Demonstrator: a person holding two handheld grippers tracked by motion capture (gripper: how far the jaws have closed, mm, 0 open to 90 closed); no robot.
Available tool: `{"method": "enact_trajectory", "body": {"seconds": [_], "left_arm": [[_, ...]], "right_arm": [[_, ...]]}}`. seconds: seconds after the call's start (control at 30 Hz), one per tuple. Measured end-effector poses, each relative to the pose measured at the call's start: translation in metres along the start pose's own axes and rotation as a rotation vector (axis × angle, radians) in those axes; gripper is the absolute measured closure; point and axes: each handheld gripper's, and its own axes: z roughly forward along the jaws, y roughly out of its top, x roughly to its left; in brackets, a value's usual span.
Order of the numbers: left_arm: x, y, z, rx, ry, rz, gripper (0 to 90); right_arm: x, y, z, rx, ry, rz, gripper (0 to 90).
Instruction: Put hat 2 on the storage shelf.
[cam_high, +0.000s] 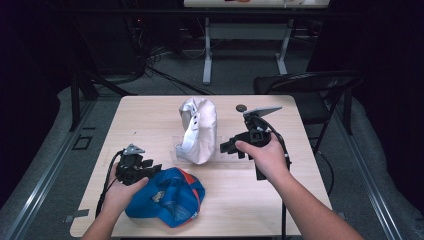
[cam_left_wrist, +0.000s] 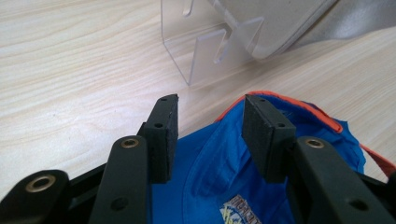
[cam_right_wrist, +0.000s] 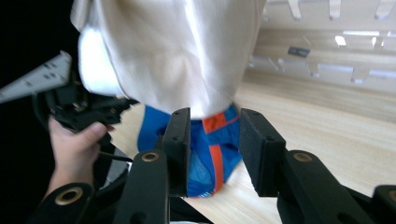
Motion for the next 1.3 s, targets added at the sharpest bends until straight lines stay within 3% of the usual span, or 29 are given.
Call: {"method": "enact_trajectory", "body": {"seconds": [0.5,0.57,0.63,0.73,0.8,0.87,0.9,0.93,1.23,1.3], "left_arm": [[0.005,-0.009,-0.002,0.009,0.015,0.010,54.9],[0.006,-0.010,-0.003,0.008,0.016,0.009,54.9],[0.007,-0.010,-0.003,0.005,0.018,0.007,54.6],[0.009,-0.011,-0.004,0.005,0.017,0.004,54.5],[0.011,-0.011,-0.006,0.002,0.020,-0.002,54.3],[0.012,-0.011,-0.006,-0.004,0.022,-0.008,54.2],[0.012,-0.011,-0.006,-0.003,0.022,-0.008,54.1],[0.013,-0.011,-0.007,-0.003,0.022,-0.006,54.1],[0.014,-0.014,-0.004,0.008,0.024,-0.008,53.9],[0.014,-0.015,-0.002,0.018,0.026,-0.004,53.8]], "right_arm": [[-0.021,-0.042,0.053,0.084,-0.012,-0.013,63.0],[-0.023,-0.046,0.058,0.083,-0.006,-0.003,62.8],[-0.026,-0.050,0.062,0.098,0.009,-0.024,62.4],[-0.025,-0.055,0.068,0.091,0.001,-0.033,62.3],[-0.028,-0.061,0.077,0.124,0.025,-0.046,62.3],[-0.028,-0.066,0.084,0.124,0.025,-0.044,62.2],[-0.030,-0.068,0.088,0.118,0.046,-0.044,62.2],[-0.030,-0.069,0.089,0.154,0.011,-0.062,62.2],[-0.032,-0.081,0.115,0.175,0.059,-0.054,60.6],[-0.031,-0.085,0.123,0.202,0.050,-0.069,60.6]]}}
